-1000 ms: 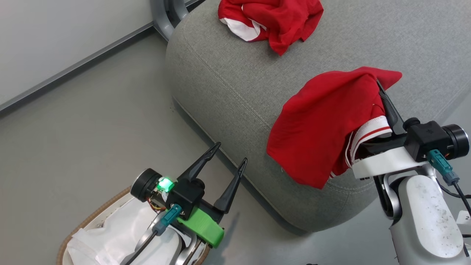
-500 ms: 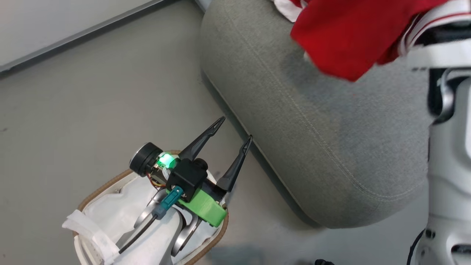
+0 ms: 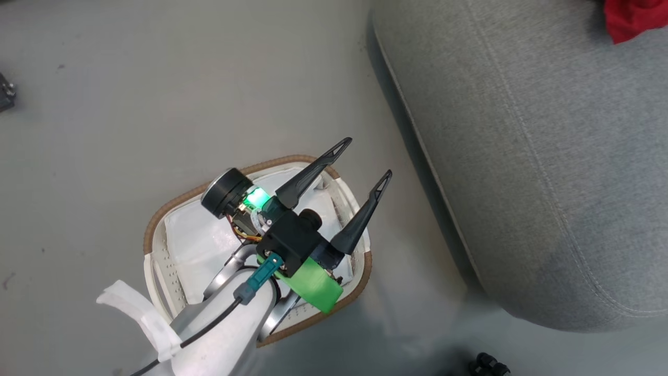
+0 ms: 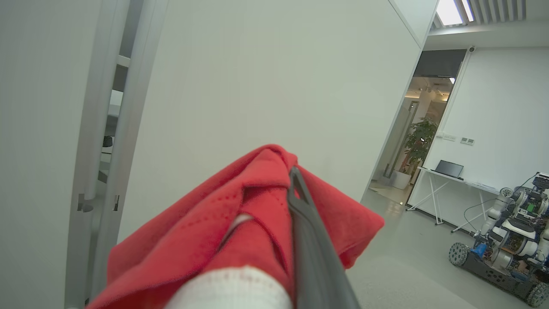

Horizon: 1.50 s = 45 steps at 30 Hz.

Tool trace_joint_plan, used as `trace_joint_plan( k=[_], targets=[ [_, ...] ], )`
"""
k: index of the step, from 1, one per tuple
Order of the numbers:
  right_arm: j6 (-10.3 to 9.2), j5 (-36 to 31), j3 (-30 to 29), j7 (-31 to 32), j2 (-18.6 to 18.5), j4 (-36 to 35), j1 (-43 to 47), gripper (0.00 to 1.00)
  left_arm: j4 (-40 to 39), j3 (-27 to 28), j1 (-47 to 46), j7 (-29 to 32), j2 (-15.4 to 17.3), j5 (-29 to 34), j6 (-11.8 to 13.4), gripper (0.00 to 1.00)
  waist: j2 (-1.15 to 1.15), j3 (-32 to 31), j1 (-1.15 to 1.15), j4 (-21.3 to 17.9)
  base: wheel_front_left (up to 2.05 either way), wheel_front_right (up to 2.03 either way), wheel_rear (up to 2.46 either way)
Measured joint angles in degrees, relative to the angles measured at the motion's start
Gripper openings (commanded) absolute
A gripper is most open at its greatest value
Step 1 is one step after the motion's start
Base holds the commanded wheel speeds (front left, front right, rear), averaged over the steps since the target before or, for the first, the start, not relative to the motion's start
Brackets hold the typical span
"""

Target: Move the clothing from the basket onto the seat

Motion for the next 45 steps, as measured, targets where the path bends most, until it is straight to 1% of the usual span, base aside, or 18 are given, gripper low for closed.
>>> trace_joint_plan(
  k=[1, 4, 7, 11, 17, 22, 24, 25, 26, 27, 28, 32, 38, 45],
  targets=[
    [0.0, 0.1, 0.1, 0.8, -0.9, 2.4, -0.6, 0.0, -0.2, -0.1, -0.3, 0.0, -0.3, 0.1, 0.0, 1.0, 0.0, 0.8, 0.0, 0.7, 0.0, 0.0, 0.0],
    [0.0, 1.6, 1.6, 2.3, -2.2, 8.7, -0.8, 0.0, -0.9, -0.5, -1.1, 0.0, -1.0, 0.4, 0.0, 1.0, 0.0, 3.1, 0.0, 2.3, 0.0, 0.0, 0.0],
    [0.01, 2.7, 2.5, 2.3, -2.5, 13.8, 0.0, 0.0, -1.1, -0.3, -1.5, 0.0, -1.0, 0.4, 0.0, 1.0, 0.0, 5.3, 0.0, 3.5, 0.0, 0.0, 0.0],
    [0.01, 3.3, 3.8, 1.2, -2.9, 20.0, 3.8, 0.0, -0.7, 0.0, -1.5, 0.0, -1.1, 0.4, 0.0, 1.0, 0.0, 7.5, 0.0, 4.7, 0.0, 0.0, 0.0],
    [0.0, 4.9, 5.7, -0.9, -2.2, 24.8, 7.2, 0.0, -0.1, 0.9, -1.3, 0.0, -0.8, 0.4, 0.0, 1.0, 0.0, 8.1, 0.0, 4.6, 0.0, 0.0, 0.0],
    [0.0, 8.1, 7.4, -1.6, -1.1, 25.1, 11.1, 0.01, 0.6, 1.8, -0.7, 0.0, -0.9, 0.4, 0.0, 1.0, 0.0, 6.7, 0.0, 3.5, 0.0, 0.0, 0.0],
    [0.0, 9.4, 8.4, -1.7, -0.6, 24.2, 13.2, 0.16, 0.8, 2.2, -0.5, 0.0, -1.0, 0.4, 0.0, 1.0, 0.0, 6.0, 0.0, 3.2, 0.0, 0.0, 0.0],
    [0.0, 10.3, 9.0, -1.7, -0.2, 23.0, 14.3, 0.3, 0.9, 2.5, -0.2, 0.0, -1.1, 0.3, 0.0, 1.0, 0.0, 5.6, 0.0, 3.0, 0.0, 0.0, 0.0],
    [0.0, 11.0, 9.4, -1.7, 0.0, 22.0, 15.1, 0.51, 1.0, 2.8, 0.0, 0.0, -1.2, 0.3, 0.0, 1.0, 0.0, 5.2, 0.0, 2.8, 0.0, 0.0, 0.0],
    [0.0, 11.8, 10.0, -1.7, 0.3, 20.8, 16.2, 0.83, 1.1, 3.2, 0.3, 0.0, -1.3, 0.2, 0.0, 1.0, 0.0, 4.7, 0.0, 2.6, 0.0, 0.0, 0.0],
    [0.0, 12.4, 10.5, -1.7, 0.4, 19.7, 17.3, 1.0, 1.3, 3.7, 0.5, 0.0, -1.3, 0.0, 0.0, 1.0, 0.0, 4.3, 0.0, 2.4, 0.0, 0.0, 0.0],
    [0.0, 14.2, 12.8, -1.7, 0.8, 16.9, 21.6, 1.0, 2.0, 6.0, 1.9, 0.0, -1.7, -0.2, 0.0, 1.0, 0.0, 2.2, -0.01, 1.5, 0.0, 0.0, 0.0],
    [0.0, 14.6, 15.7, -1.7, 1.3, 13.4, 26.8, 1.0, 2.2, 10.5, 4.6, 0.0, -3.1, -1.0, 0.0, 1.0, 0.0, -1.7, -0.01, 0.4, 0.0, 0.0, 0.0],
    [0.0, 15.2, 18.2, -1.7, 1.6, 10.7, 29.7, 1.0, 1.2, 16.5, 8.0, 0.0, -5.0, -2.0, 0.4, 1.0, 0.0, -6.9, -0.01, -0.1, 0.0, 0.0, 0.0]
  ],
)
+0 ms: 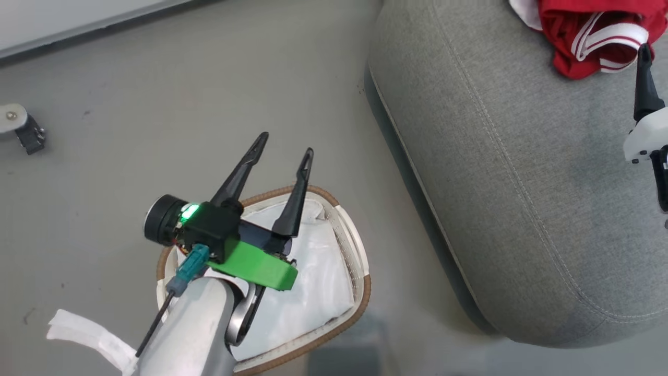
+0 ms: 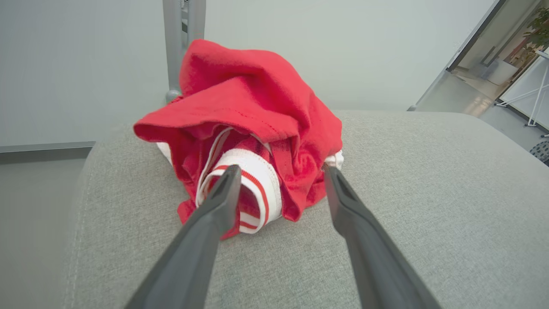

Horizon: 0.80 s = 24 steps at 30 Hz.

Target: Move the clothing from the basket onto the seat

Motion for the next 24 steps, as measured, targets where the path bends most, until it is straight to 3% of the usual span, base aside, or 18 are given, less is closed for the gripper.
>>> trace_joint_plan(
  k=[12, 24],
  targets=[
    [0.0, -0.6, 1.9, -0.1, 2.2, -7.3, 2.0, 1.0, 0.9, 10.6, 6.2, 0.0, -2.5, -1.8, 1.5, 1.0, 0.0, -7.4, 0.0, 3.6, 0.0, 0.0, 0.0],
    [0.0, -3.1, 1.1, -0.1, 13.6, -19.8, 14.3, 1.0, 1.9, 18.6, 13.0, 0.0, -2.8, -2.6, 3.1, 1.0, 0.0, -12.8, 0.0, 9.6, 0.0, 0.0, 0.0]
  ],
)
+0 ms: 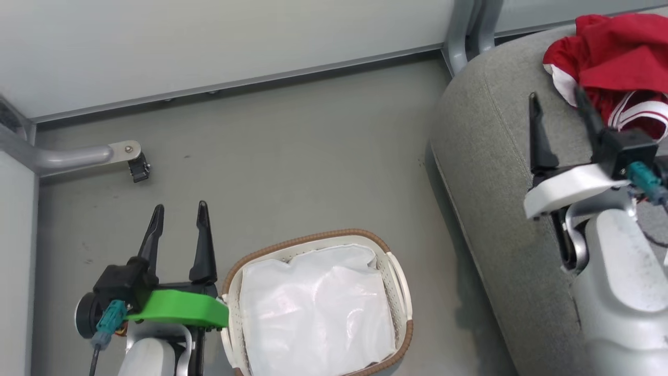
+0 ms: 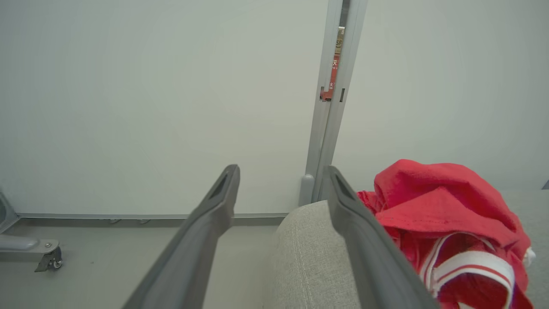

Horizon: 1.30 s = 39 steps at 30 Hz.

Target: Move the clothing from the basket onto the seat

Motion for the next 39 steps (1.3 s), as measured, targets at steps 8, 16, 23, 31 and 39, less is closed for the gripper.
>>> trace_joint_plan(
  k=[8, 16, 23, 31, 39],
  targets=[
    [0.0, -0.6, 2.6, 0.0, 4.7, -5.1, 9.3, 1.0, -1.5, 3.7, 6.3, 0.0, -0.1, -1.9, 1.0, 1.0, 0.0, -3.6, 0.0, 1.0, 0.0, 0.0, 0.0],
    [0.0, 2.8, 5.8, 0.0, 4.9, -9.8, 18.1, 1.0, -2.2, 4.0, 12.0, 0.0, -0.1, -2.9, 1.7, 1.0, 0.0, -6.3, 0.0, 0.9, 0.0, 0.0, 0.0],
    [0.0, 3.7, 6.1, 0.0, 4.8, -10.8, 23.5, 1.0, -2.2, 3.1, 13.6, 0.0, -0.1, -3.8, 2.2, 1.0, 0.0, -8.4, 0.0, 1.6, 0.0, 0.0, 0.0],
    [0.0, 2.2, 7.1, 0.0, 4.9, -11.1, 24.7, 1.0, -2.2, 3.4, 14.6, 0.0, -0.1, -3.5, 2.8, 1.0, 0.0, -9.3, 0.0, 1.7, 0.0, 0.0, 0.0],
    [0.0, 2.3, 7.3, 0.0, 4.9, -11.0, 24.9, 1.0, -2.1, 3.6, 14.7, 0.0, -0.1, -3.1, 2.6, 1.0, 0.0, -9.2, 0.0, 1.2, 0.0, 0.0, 0.0]
  ],
)
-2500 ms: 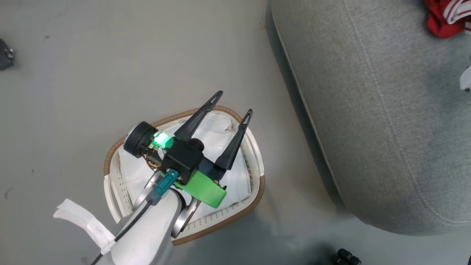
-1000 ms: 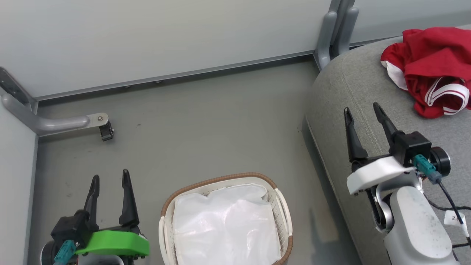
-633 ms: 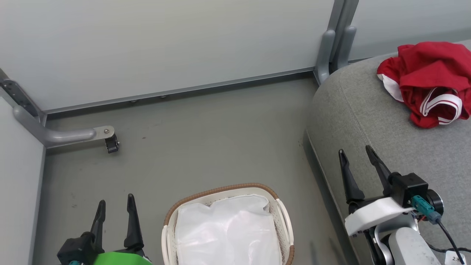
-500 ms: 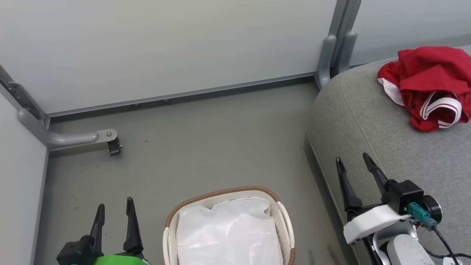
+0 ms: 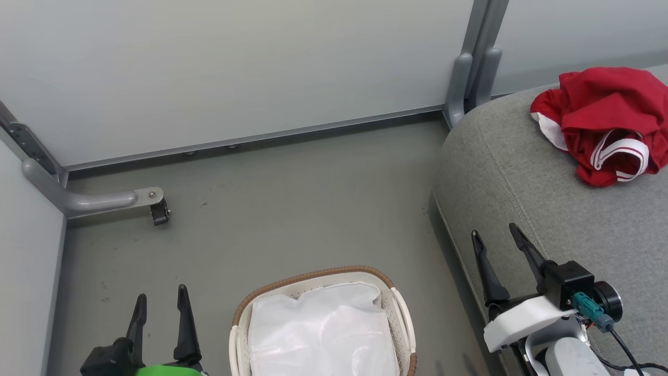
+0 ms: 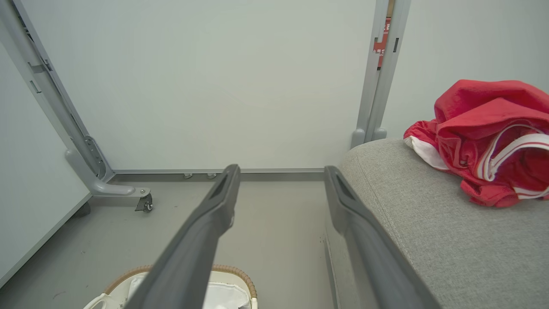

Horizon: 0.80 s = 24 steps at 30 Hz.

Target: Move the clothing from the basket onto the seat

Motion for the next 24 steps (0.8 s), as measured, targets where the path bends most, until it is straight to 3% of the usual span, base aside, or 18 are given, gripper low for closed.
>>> trace_joint_plan(
  k=[10, 11, 16, 24],
  targets=[
    [0.0, 1.0, -0.1, 0.0, 0.0, 0.2, 0.1, 1.0, 0.1, 0.1, 0.0, 0.0, 0.0, -0.2, -0.4, 1.0, 0.0, 0.0, 0.0, 0.0, 0.0, 0.0, 0.0],
    [0.01, 1.0, -0.1, 0.0, 0.0, 0.3, 0.1, 0.0, 0.3, 0.1, 0.0, 0.0, 0.0, -0.2, -0.4, 0.0, 0.0, 0.0, 0.0, 0.0, 0.0, 0.0, 0.0],
    [0.01, 1.5, 0.0, 0.2, 0.3, 2.2, 1.5, 0.0, 2.5, 0.0, 0.0, 0.2, -0.1, -0.6, -0.4, 0.0, 0.0, 0.0, 0.0, 0.0, 0.0, 0.0, 0.0],
    [0.01, 10.9, -0.6, 2.1, 0.2, 2.2, 1.7, 0.0, 2.9, 0.7, -0.1, 2.6, -0.2, -8.5, -0.9, 0.0, 0.0, -0.2, 0.0, -0.1, 0.0, 0.0, 0.0]
  ],
)
